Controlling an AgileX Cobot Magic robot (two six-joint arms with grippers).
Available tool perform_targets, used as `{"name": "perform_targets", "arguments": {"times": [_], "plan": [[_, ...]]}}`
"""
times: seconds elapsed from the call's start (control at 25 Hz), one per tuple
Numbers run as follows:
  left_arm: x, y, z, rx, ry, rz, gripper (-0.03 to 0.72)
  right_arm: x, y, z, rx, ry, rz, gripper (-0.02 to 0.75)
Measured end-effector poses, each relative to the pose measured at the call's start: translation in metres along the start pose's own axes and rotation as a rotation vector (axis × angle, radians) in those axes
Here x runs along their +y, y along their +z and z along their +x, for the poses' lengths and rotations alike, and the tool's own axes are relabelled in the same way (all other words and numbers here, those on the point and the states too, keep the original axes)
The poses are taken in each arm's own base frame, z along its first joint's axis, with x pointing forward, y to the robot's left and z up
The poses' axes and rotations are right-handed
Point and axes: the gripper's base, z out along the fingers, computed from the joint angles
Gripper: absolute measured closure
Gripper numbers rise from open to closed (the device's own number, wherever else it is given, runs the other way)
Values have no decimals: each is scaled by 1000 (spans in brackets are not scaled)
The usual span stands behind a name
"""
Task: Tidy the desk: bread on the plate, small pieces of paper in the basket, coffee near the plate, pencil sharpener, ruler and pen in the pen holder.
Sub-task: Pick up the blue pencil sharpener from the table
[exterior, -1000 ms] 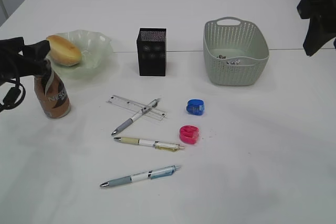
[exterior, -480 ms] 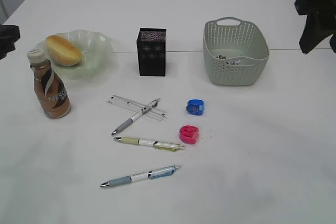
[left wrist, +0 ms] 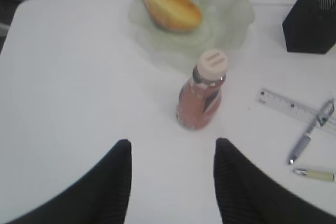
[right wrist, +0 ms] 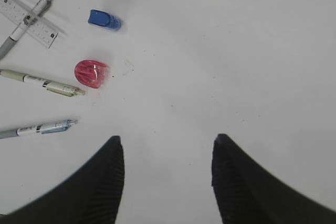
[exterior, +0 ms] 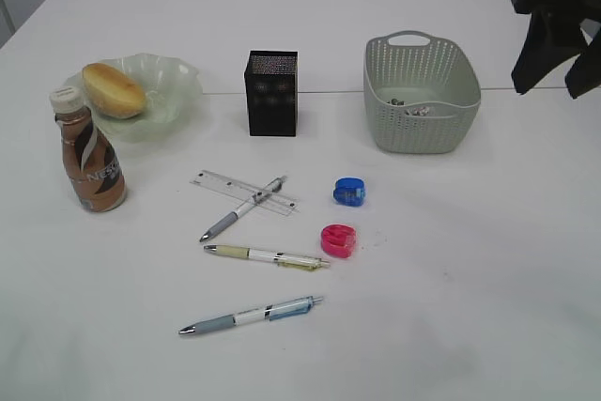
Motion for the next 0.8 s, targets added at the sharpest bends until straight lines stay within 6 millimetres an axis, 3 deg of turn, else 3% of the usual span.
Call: {"name": "perform_targets", "arguments": {"times": [0.16,0.44,0.8], "plan": [[0,-18,-2,82,-14,-6,324,0,0,0,0,3,-1,339],[1,-24,7,217,-20,-22,326,0,0,0,0,5,-1,339],[1,-50,7,425,-27,-46,327,0,1,0,2,25,-2,339]]}}
